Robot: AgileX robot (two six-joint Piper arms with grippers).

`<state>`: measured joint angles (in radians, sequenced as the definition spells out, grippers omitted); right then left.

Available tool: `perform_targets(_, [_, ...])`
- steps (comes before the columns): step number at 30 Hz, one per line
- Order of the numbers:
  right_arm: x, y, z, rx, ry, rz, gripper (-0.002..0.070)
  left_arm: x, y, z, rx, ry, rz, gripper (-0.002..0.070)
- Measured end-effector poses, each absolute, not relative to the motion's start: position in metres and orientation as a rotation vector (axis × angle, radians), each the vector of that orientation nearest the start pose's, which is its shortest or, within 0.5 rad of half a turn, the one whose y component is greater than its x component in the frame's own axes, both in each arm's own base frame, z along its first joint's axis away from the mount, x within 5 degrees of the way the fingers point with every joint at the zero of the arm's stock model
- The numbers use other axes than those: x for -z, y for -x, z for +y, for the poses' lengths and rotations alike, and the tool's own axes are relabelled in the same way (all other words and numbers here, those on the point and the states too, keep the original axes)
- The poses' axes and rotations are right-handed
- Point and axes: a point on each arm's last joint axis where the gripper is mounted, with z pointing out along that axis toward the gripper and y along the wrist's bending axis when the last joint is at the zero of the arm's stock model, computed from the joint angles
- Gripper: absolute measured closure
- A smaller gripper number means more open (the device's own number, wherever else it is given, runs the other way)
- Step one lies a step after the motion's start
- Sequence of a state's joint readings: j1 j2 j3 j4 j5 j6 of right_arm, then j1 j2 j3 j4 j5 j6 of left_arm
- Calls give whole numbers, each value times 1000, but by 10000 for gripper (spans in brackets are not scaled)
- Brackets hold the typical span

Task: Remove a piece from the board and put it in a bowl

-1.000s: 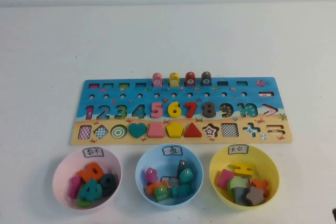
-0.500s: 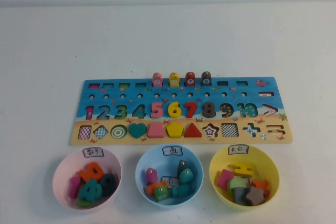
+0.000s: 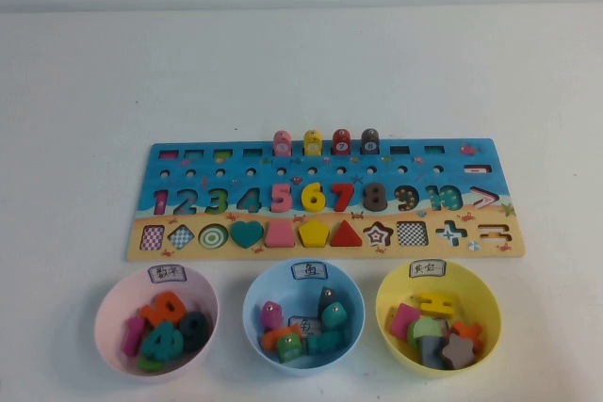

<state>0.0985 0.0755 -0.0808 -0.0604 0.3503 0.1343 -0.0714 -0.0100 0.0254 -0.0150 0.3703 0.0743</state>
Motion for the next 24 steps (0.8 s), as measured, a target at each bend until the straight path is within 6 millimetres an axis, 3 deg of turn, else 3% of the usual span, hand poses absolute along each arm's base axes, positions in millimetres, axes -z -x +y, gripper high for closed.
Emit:
perform_targets(5, [-201,-52,0,-70,-77,1771,692,-172,-53,-4,13,-127,1865,680])
perform_targets(11, [-189,-52,0,-73,-88,1800,692,-172,-53,-4,13,-127,1865,680])
perform_targets(18, [-189,-53,0,-89,-97,1787,691,-172,-53,-4,13,-127,1865,680])
perform_targets(24, [-191,-53,4,-40,35,1765,692,-172,-53,-4,13,-127,1865,680])
